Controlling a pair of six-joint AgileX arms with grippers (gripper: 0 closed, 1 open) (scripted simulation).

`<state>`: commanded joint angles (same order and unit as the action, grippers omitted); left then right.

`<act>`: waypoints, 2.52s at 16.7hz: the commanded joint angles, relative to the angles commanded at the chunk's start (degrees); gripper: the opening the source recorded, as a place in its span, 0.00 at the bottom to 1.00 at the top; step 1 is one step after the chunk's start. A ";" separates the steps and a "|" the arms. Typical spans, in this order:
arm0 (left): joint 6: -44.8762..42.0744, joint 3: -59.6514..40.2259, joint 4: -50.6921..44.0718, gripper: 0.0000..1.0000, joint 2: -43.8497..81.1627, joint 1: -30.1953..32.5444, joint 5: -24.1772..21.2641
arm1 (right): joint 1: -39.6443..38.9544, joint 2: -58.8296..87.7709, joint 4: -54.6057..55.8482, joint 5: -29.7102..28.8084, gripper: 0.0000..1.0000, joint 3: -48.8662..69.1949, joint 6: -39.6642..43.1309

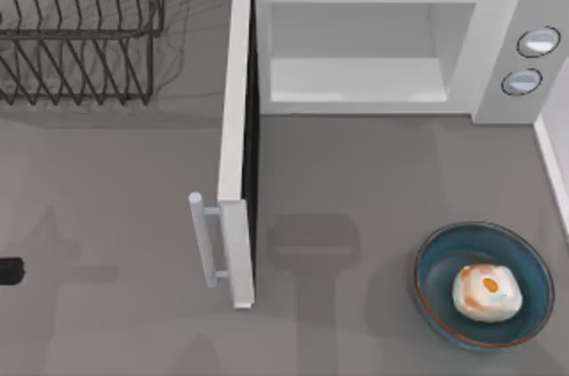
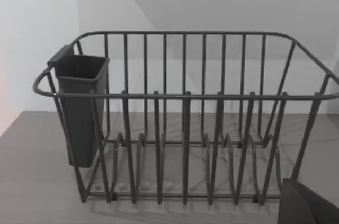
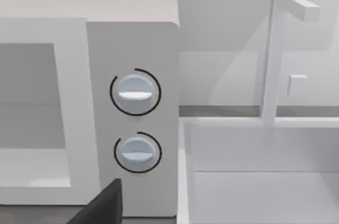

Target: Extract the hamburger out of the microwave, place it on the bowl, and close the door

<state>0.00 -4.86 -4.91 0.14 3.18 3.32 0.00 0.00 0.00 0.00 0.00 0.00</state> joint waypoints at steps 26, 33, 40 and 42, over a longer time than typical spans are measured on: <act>1.21 -5.93 10.46 0.00 18.77 14.93 14.08 | 0.00 0.00 0.00 0.00 1.00 0.00 0.00; 13.23 -24.36 -9.25 0.00 42.35 24.01 17.56 | 0.00 0.00 0.00 0.00 1.00 0.00 0.00; 23.62 -39.35 -26.90 0.00 61.30 30.29 19.00 | 0.00 0.00 0.00 0.00 1.00 0.00 0.00; 24.08 -40.00 -27.61 0.00 62.00 30.53 19.03 | 0.00 0.00 0.00 0.00 1.00 0.00 0.00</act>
<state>24.09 -44.86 -32.51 62.14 33.70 22.34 0.00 0.00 0.00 0.00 0.00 0.00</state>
